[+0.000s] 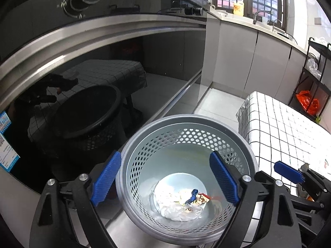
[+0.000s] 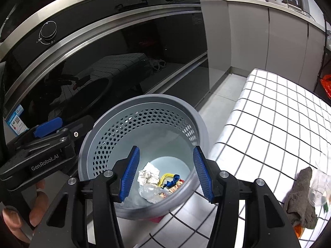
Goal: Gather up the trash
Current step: 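Move both tools back over the table toward the carton and peel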
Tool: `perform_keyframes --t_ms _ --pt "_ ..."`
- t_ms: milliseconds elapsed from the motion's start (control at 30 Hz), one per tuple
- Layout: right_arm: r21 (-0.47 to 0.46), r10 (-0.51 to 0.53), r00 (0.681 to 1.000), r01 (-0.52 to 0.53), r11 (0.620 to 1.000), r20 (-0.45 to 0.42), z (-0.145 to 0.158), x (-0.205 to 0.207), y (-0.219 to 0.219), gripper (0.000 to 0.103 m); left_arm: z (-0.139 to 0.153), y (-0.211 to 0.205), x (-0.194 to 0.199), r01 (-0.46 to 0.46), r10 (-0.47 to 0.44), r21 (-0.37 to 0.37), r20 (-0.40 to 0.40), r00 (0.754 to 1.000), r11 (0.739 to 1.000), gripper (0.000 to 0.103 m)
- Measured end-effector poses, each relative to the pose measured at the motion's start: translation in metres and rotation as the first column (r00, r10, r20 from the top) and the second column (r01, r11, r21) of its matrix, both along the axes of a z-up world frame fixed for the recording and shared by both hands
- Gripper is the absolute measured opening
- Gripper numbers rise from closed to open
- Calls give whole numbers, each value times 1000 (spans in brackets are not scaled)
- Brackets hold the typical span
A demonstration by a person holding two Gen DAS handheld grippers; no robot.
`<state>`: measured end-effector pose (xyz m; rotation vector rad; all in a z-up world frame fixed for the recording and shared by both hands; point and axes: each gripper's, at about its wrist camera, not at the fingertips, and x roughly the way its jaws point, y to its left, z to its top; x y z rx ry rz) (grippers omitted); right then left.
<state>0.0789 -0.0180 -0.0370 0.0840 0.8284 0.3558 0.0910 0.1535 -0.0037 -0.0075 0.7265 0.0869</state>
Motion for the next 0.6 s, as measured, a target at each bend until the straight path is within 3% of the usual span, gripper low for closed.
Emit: perform_keyframes --t_ms 300,400,600 --pt "-8 -76 997 76 997 17 4 -37 -32 56 11 -13 -15 62 -60 -42 41 997 997 96" --pt "-5 -106 994 107 994 29 5 -55 -49 59 16 -20 -23 105 -101 -85 59 993 991 96" --pt "-41 -175 984 177 983 46 12 -93 -93 59 26 -52 -45 189 -181 -89 92 979 978 96"
